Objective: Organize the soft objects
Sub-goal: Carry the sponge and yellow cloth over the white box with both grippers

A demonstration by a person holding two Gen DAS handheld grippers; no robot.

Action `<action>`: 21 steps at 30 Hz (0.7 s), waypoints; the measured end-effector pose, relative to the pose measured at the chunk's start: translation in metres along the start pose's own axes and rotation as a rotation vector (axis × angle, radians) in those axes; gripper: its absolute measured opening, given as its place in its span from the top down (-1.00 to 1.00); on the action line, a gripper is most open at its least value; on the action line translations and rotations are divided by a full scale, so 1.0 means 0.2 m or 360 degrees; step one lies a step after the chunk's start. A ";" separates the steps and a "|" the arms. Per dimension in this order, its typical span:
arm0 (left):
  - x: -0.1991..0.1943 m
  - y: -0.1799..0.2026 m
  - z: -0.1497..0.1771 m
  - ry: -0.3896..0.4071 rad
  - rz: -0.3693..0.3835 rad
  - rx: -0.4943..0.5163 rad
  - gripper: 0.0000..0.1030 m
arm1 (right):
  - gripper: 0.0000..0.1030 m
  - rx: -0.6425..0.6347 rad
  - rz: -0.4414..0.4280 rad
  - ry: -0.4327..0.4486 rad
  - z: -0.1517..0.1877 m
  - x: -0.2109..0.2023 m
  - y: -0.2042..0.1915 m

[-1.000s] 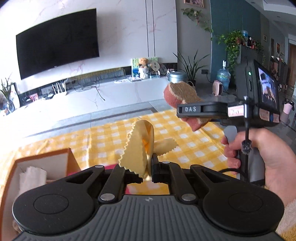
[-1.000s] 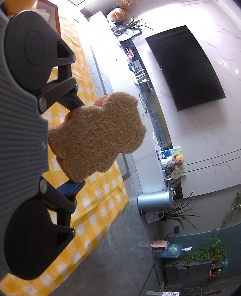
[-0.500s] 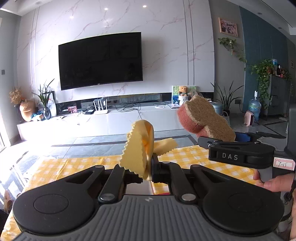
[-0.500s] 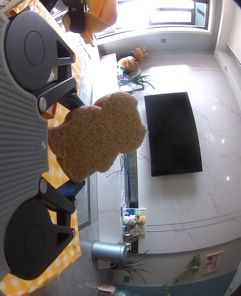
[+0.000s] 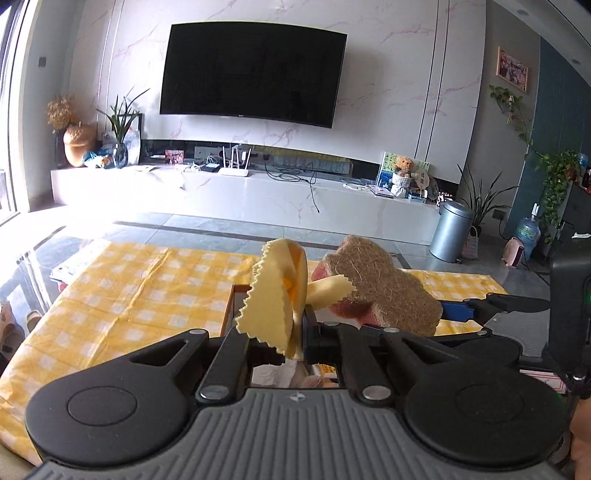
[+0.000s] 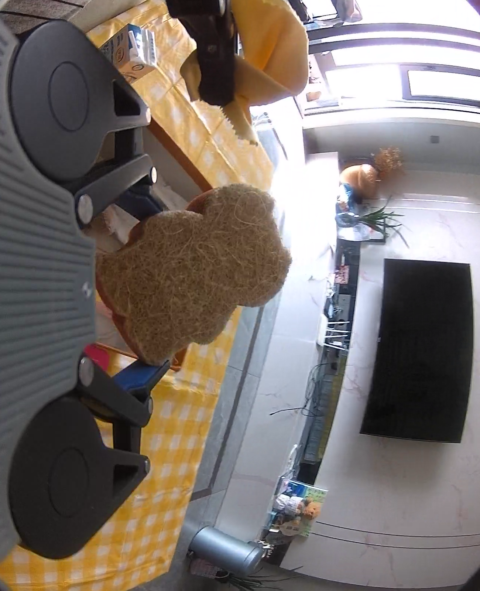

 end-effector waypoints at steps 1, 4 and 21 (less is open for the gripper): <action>0.00 -0.04 0.01 -0.0015 0.0007 -0.0017 0.84 | -0.49 0.0015 -0.0001 -0.0053 0.01 0.04 -0.01; 0.02 -0.11 0.03 -0.0076 0.0054 -0.0090 0.84 | -0.50 0.0093 0.0044 -0.0257 0.05 0.21 -0.05; 0.07 -0.31 0.11 -0.0205 0.0178 -0.0218 0.83 | -0.92 -0.0262 0.0351 -0.0527 0.00 0.36 -0.24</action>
Point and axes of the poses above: each gripper's, at about its wrist camera, not at the fingertips, and x roughly the way its jaws point, y to its right, z to its underside, the point moved 1 cm from there along x, roughly the way its jaws point, and after that the axes turned 2 degrees about y, right-handed, at the moved point
